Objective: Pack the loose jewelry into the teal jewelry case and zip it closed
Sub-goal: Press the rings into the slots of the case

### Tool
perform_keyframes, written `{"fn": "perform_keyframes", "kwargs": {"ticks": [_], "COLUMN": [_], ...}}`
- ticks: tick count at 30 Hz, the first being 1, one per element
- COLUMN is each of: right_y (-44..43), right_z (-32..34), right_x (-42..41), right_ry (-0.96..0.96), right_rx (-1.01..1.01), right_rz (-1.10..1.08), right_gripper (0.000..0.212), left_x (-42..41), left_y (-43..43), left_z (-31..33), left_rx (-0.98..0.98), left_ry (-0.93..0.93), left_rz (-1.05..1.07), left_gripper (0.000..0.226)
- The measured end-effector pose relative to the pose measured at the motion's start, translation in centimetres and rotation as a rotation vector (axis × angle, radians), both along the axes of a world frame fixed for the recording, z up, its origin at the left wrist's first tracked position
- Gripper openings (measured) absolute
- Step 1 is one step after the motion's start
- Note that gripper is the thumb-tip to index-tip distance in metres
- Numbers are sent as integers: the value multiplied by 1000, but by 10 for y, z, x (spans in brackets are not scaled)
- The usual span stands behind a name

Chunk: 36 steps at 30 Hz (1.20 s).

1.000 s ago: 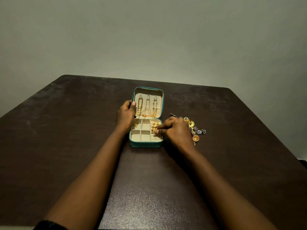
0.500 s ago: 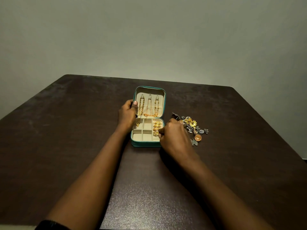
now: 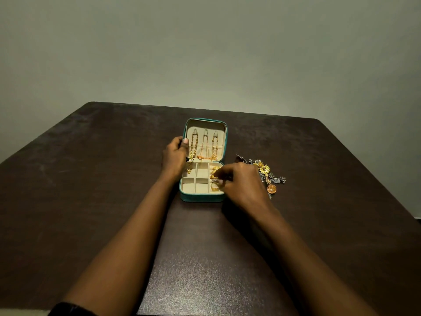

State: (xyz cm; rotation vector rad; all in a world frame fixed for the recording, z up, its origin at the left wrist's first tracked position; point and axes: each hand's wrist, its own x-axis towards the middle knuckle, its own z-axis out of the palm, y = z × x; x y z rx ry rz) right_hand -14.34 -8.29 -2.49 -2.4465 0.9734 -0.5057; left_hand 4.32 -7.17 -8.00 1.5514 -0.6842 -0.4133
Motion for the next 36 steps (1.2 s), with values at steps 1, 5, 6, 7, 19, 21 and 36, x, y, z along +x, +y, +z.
{"fn": "perform_keyframes", "kwargs": {"ticks": [1,5,6,7,19,21,36], "right_y": [1,3,2,2,-13,-12,-9], "right_z": [1,2,1,0,-9,-10,-13], "right_x": [-1,0,0,0,6,7,9], "right_ry": [8,88,101,105,-137,-125,-290], "right_rx": [14,-1,-12,-22,268,260,242], "right_rz": [9,69,84,96,52,68,-74], "right_gripper": [26,24,23,21,17,17,24], "left_x": [0,-1,-1,0,0,0,-2], "left_y": [0,0,0,0,0,0,1], "left_z": [0,0,0,-1,-2,-2,-1], "left_rx": [0,3,2,1,0,-1,-1], "left_ry": [1,3,6,10,1,0,5], "left_rz": [3,6,3,2,10,9,9], "left_gripper": [19,19,19,19,20,20,21]}}
